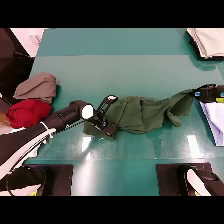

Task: Fold the shirts.

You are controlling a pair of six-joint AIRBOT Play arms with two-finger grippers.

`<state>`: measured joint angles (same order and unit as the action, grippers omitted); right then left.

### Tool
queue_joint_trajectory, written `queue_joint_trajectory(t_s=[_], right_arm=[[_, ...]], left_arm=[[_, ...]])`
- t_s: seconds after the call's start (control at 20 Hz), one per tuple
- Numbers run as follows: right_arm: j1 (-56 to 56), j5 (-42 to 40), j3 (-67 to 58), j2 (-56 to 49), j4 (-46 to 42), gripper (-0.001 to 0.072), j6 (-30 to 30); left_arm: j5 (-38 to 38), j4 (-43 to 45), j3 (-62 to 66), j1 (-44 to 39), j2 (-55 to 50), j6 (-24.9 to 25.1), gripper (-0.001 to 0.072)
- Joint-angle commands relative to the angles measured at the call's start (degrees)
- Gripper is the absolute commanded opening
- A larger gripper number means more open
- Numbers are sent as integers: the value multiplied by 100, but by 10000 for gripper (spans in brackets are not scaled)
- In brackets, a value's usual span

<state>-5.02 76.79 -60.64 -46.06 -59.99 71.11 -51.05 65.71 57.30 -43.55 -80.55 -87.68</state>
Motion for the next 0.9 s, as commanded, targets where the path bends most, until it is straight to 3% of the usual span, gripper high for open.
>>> queue_joint_trajectory(t_s=[0.0,0.05,0.1,0.2,0.25,0.6,0.85], right_arm=[[2,-22,2,2,2,15,2],[2,-22,2,2,4,15,2],[2,-17,0,2,4,15,2],[2,-11,0,4,4,15,2],[2,20,-2,7,4,15,2],[2,901,79,470,-20,15,129],[2,870,1770,1316,-22,16,240]], left_arm=[[15,289,7,-107,-162,-184,609],[-17,271,7,-125,-256,-216,584],[-57,234,9,-129,-313,-240,448],[-48,203,37,-129,-306,-234,102],[-59,210,103,-129,-258,-236,24],[-459,785,802,632,907,-186,22],[-1552,1016,811,1912,1250,81,26]])
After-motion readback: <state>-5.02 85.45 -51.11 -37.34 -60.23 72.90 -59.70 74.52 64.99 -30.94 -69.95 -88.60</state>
